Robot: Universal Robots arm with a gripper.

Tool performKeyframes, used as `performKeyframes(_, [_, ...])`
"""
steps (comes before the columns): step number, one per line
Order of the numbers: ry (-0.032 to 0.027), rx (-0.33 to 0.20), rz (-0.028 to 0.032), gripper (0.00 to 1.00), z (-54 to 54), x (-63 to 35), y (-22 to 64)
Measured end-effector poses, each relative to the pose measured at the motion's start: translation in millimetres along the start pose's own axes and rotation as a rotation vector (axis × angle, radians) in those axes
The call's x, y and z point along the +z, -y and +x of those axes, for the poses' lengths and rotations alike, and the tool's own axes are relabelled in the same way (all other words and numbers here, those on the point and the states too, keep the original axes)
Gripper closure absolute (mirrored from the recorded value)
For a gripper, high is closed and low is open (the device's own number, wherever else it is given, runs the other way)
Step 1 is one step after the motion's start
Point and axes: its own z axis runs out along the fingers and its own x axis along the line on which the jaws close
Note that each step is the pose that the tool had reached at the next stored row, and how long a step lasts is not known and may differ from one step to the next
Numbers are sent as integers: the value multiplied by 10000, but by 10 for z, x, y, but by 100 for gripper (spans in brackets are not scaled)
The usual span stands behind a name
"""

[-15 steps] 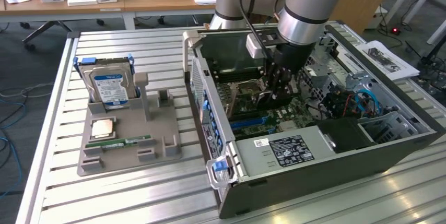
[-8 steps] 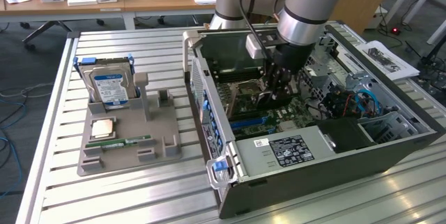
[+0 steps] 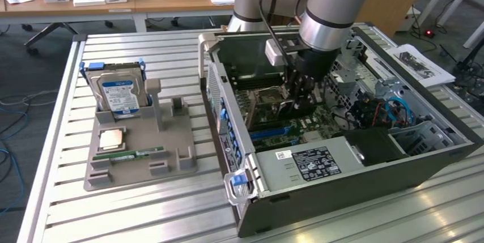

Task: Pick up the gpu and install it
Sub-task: 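Insert the gpu into the slot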

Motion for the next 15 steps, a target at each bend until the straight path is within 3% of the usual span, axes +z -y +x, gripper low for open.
performKeyframes(15, [2,-13,1,73,4,78,-35])
